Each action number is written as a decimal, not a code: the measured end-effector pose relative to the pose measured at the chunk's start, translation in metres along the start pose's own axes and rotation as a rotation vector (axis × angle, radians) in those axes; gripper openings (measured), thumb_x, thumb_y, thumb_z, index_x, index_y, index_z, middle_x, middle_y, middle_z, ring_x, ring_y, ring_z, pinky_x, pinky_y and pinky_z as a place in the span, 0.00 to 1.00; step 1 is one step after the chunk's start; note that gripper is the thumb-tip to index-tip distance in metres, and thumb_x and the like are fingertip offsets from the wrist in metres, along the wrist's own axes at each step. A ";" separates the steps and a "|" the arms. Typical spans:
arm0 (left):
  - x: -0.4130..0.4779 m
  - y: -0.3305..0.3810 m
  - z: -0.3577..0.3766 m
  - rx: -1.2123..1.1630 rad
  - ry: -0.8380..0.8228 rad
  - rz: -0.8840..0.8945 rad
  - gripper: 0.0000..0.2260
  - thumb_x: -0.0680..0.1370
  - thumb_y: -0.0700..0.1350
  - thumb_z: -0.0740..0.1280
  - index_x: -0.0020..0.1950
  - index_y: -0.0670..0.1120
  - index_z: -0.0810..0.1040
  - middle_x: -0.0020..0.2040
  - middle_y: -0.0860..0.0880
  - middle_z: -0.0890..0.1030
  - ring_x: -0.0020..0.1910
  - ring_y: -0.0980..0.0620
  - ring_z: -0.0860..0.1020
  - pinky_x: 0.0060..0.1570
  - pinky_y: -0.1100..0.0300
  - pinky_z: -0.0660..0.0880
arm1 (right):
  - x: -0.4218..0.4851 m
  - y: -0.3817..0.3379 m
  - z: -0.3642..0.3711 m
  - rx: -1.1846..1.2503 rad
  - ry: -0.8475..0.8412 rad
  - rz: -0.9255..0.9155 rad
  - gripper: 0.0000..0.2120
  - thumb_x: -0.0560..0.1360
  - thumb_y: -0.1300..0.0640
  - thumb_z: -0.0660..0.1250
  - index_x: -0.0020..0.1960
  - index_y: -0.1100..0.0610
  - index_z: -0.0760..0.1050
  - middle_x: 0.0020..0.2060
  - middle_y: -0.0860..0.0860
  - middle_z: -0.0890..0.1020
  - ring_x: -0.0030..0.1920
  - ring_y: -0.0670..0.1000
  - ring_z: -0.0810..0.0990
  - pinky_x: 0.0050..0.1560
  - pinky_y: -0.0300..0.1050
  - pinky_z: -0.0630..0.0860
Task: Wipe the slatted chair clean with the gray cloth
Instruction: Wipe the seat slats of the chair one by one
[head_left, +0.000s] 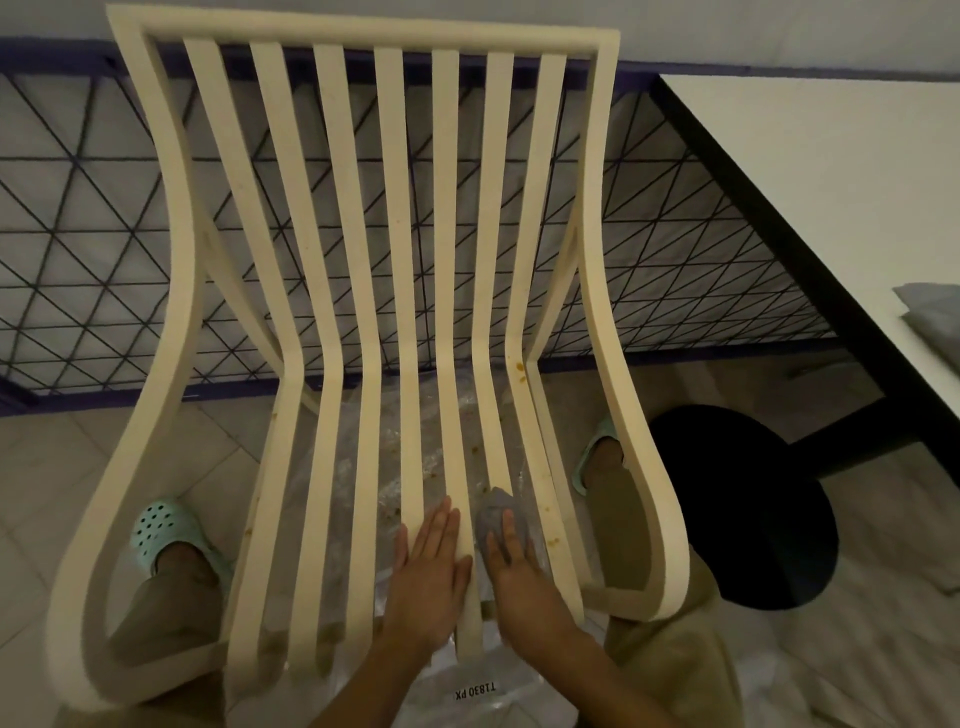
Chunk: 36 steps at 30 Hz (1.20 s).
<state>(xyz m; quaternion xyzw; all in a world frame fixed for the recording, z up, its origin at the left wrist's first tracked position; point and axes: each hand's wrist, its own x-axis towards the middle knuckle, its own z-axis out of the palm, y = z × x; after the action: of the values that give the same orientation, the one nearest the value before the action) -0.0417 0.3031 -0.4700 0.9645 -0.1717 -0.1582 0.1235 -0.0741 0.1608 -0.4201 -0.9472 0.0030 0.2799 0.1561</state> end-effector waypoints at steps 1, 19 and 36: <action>0.002 0.000 -0.001 -0.010 0.015 0.015 0.27 0.81 0.58 0.43 0.78 0.49 0.53 0.79 0.53 0.50 0.78 0.55 0.49 0.72 0.51 0.40 | 0.006 0.000 -0.003 0.001 0.001 0.006 0.38 0.79 0.66 0.58 0.79 0.59 0.37 0.74 0.58 0.28 0.78 0.65 0.41 0.66 0.50 0.71; 0.102 -0.019 -0.016 -0.039 0.115 0.055 0.25 0.83 0.54 0.45 0.79 0.48 0.52 0.80 0.52 0.48 0.78 0.54 0.50 0.76 0.50 0.45 | 0.191 0.010 -0.084 -0.091 0.128 0.060 0.33 0.81 0.66 0.55 0.80 0.59 0.42 0.78 0.60 0.36 0.77 0.65 0.52 0.71 0.53 0.62; 0.088 -0.014 -0.022 -0.014 0.075 0.042 0.27 0.82 0.54 0.40 0.80 0.46 0.49 0.80 0.51 0.45 0.78 0.53 0.47 0.76 0.52 0.40 | 0.169 0.010 -0.074 -0.009 0.165 0.049 0.36 0.79 0.68 0.57 0.80 0.58 0.41 0.78 0.59 0.36 0.76 0.63 0.57 0.65 0.51 0.72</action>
<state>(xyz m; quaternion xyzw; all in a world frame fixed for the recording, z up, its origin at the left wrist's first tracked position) 0.0484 0.2873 -0.4766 0.9651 -0.1859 -0.1206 0.1397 0.1070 0.1430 -0.4539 -0.9674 0.0377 0.2045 0.1443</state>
